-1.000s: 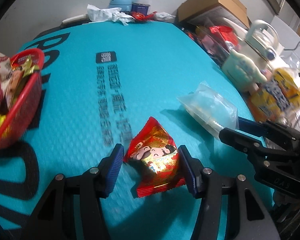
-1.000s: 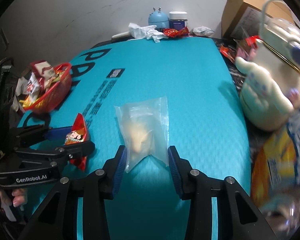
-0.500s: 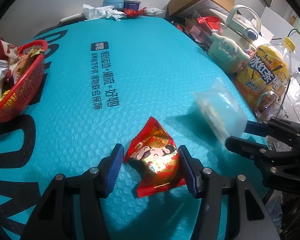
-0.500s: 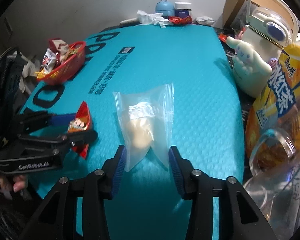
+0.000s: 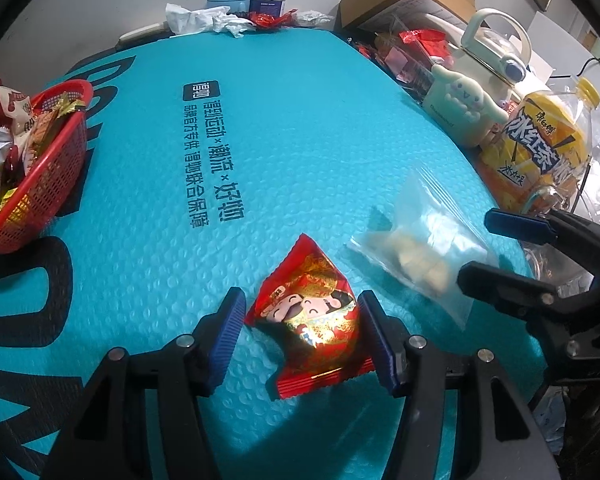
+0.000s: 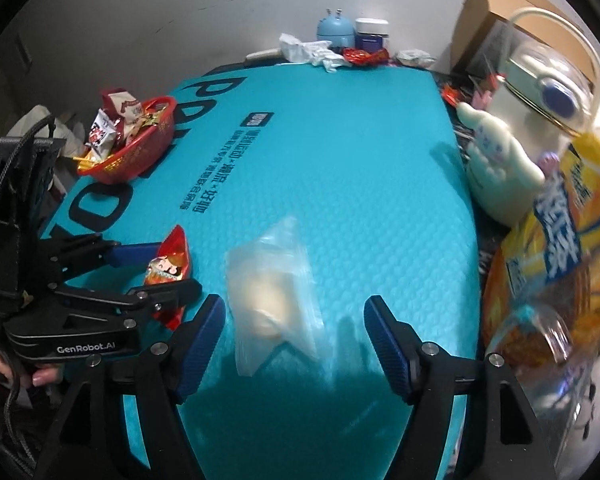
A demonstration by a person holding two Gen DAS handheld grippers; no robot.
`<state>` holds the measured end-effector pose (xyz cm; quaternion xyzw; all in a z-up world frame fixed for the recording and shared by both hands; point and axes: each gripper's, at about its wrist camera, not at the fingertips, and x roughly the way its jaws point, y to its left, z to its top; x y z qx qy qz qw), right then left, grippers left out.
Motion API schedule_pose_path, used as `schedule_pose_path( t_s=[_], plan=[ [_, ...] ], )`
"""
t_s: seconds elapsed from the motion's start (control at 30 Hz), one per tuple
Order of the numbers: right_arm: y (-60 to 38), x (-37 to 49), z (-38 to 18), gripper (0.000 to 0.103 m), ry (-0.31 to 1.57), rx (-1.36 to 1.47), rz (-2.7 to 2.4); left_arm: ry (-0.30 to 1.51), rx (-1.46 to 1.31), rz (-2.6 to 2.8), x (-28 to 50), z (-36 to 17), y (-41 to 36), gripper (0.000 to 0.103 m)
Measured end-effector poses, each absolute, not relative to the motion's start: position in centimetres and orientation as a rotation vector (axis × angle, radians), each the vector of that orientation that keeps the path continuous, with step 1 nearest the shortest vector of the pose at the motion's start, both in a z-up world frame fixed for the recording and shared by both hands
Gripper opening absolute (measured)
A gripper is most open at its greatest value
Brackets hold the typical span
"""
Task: Organize snacks
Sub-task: 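Lift both snacks and carry them toward the red basket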
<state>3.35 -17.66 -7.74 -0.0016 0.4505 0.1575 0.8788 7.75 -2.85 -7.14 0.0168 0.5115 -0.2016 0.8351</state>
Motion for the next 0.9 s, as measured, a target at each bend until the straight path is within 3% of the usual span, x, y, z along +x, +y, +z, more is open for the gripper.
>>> schedule_pose_path(
  t_s=[0.33,0.43,0.5,0.63,0.9],
  plan=[
    [-16.5,4.5,-9.7,0.072,0.974,-0.041,0.36,1.063,0.087,-0.416,7.5,-7.3,-3.5,0.06],
    [-16.5,4.4,-10.1,0.058,0.978,-0.037,0.364,1.041,0.101,-0.421,7.4,-7.3,-3.6,0.06],
    [-16.5,4.3,-10.1,0.041,0.974,-0.034,0.363,1.031,0.104,-0.424,7.3,-7.3,-3.5,0.058],
    [-16.7,4.0,-9.8,0.037,0.952,-0.015,0.345,1.027,0.088,-0.414,7.4,-7.2,-3.0,0.05],
    [-16.3,3.8,-8.7,0.037,0.926,-0.011,0.369,1.04,0.013,-0.421,7.5,-6.8,-1.6,0.047]
  ],
)
